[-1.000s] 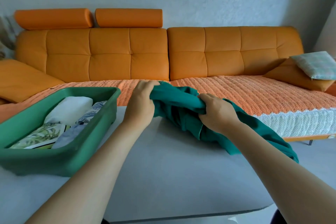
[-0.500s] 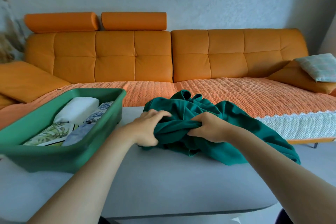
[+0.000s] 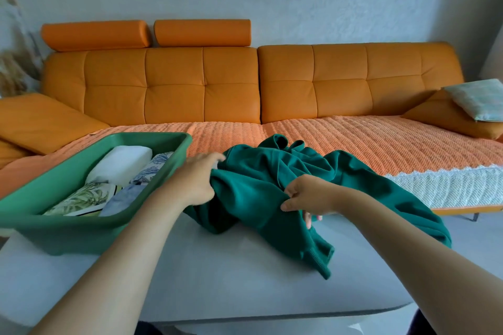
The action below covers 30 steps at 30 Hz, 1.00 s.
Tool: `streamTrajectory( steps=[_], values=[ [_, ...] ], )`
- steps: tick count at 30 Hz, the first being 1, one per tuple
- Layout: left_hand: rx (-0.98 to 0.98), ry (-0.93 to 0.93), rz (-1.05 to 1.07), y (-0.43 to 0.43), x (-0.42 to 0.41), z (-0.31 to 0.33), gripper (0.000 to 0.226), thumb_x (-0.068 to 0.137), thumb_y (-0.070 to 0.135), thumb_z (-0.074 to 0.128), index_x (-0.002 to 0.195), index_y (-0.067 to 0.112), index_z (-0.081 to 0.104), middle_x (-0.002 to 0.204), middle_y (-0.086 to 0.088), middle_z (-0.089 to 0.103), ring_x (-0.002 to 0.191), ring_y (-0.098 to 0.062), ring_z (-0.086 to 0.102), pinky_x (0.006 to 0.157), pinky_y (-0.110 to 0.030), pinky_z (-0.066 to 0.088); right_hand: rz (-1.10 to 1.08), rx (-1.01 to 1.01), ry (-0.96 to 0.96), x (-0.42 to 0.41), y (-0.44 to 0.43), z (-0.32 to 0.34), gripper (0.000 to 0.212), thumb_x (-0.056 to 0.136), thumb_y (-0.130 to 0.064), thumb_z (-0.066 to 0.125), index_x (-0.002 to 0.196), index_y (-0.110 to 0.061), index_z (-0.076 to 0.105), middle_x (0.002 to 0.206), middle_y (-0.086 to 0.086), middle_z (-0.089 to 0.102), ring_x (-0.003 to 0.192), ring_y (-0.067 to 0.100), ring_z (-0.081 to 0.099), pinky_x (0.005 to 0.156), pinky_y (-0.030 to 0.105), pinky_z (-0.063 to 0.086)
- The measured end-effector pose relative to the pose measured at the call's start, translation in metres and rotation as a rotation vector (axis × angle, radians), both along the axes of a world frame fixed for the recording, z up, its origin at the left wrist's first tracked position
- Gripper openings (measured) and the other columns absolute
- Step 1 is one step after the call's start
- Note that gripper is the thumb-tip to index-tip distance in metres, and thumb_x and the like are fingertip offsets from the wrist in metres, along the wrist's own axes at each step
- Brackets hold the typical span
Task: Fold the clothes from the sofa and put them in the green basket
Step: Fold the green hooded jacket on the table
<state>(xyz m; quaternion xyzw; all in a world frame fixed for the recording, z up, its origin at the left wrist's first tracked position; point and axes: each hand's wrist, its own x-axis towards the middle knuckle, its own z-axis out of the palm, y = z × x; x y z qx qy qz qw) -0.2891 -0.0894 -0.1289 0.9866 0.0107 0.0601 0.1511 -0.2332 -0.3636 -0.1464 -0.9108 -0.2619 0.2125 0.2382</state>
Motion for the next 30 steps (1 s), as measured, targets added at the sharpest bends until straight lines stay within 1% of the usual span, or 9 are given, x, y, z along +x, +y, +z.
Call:
streamTrajectory(
  steps=[2,5,8,10,12,16,19,22,30],
  values=[
    [-0.006,0.088,-0.259,-0.009,-0.009,0.004,0.096,0.070,0.020,0.071,0.147,0.052,0.024,0.154,0.014,0.028,0.141,-0.012,0.025,0.114,-0.039,0.029,-0.060,0.156,0.078,0.000,0.009,0.000,0.026,0.097,-0.027,0.059,0.097,-0.002,0.058,0.073,0.016,0.073,0.060,0.028,0.071,0.053,0.027,0.054],
    [-0.184,0.136,-0.394,-0.034,-0.015,0.000,0.097,0.064,0.045,0.079,0.139,0.069,0.022,0.147,0.021,0.039,0.133,-0.003,0.037,0.108,-0.031,0.035,-0.142,0.561,0.262,-0.002,0.021,0.001,0.017,0.100,-0.016,0.057,0.104,-0.001,0.065,0.084,0.023,0.074,0.069,0.029,0.072,0.061,0.030,0.060],
    [-0.201,-0.043,-0.317,-0.031,-0.008,-0.003,0.072,0.088,0.004,0.053,0.131,0.061,0.049,0.119,0.024,0.052,0.108,-0.005,0.054,0.086,-0.017,0.042,-0.144,0.730,0.307,-0.003,0.027,0.001,0.012,0.099,-0.008,0.057,0.105,-0.005,0.068,0.090,0.014,0.076,0.080,0.024,0.075,0.068,0.030,0.061],
    [-0.072,-0.170,-0.186,-0.012,-0.007,0.004,0.078,0.081,-0.014,0.035,0.111,0.050,0.068,0.105,0.016,0.048,0.094,-0.010,0.051,0.070,-0.021,0.038,-0.184,0.661,0.117,0.000,0.029,-0.004,0.014,0.097,-0.005,0.058,0.102,-0.012,0.069,0.092,0.005,0.076,0.081,0.019,0.075,0.070,0.031,0.062],
    [0.068,-0.266,0.034,0.009,-0.005,0.009,0.063,0.083,-0.012,0.040,0.093,0.042,0.072,0.106,0.005,0.047,0.101,-0.021,0.049,0.075,-0.034,0.041,-0.219,0.523,-0.137,0.006,0.029,-0.010,0.021,0.094,-0.005,0.058,0.097,-0.021,0.072,0.092,-0.006,0.074,0.077,0.002,0.071,0.071,0.025,0.058],
    [0.564,0.065,0.305,0.018,-0.006,0.010,0.049,0.083,0.010,0.054,0.128,0.027,0.062,0.145,-0.009,0.036,0.129,-0.033,0.032,0.106,-0.044,0.033,-0.157,0.325,-0.269,0.016,0.027,-0.017,0.034,0.086,-0.009,0.063,0.103,-0.038,0.070,0.099,-0.022,0.066,0.088,-0.009,0.063,0.074,0.009,0.046],
    [0.379,0.098,-0.036,-0.007,-0.003,-0.001,0.069,0.079,0.015,0.058,0.146,0.024,0.044,0.165,-0.004,0.004,0.150,-0.029,0.006,0.121,-0.048,0.011,-0.078,0.133,-0.346,0.024,0.028,-0.024,0.044,0.082,-0.010,0.068,0.114,-0.040,0.065,0.110,-0.012,0.053,0.103,0.007,0.056,0.076,0.012,0.039],
    [-0.031,0.140,-0.303,-0.038,-0.003,-0.019,0.062,0.085,0.021,0.061,0.144,0.035,0.047,0.154,0.008,0.036,0.142,-0.017,0.034,0.115,-0.034,0.029,-0.066,0.085,-0.371,0.027,0.031,-0.028,0.055,0.078,-0.010,0.068,0.124,-0.036,0.055,0.112,-0.005,0.043,0.104,0.016,0.052,0.082,0.019,0.040],
    [0.271,0.423,-0.033,-0.001,0.024,-0.040,0.067,0.091,-0.002,0.040,0.146,0.036,0.048,0.148,-0.003,0.048,0.128,-0.028,0.052,0.104,-0.037,0.045,-0.001,-0.081,-0.376,0.033,0.019,-0.033,0.091,0.075,-0.010,0.069,0.144,-0.046,0.023,0.140,-0.004,0.028,0.132,0.021,0.026,0.111,0.037,0.034]
  ],
)
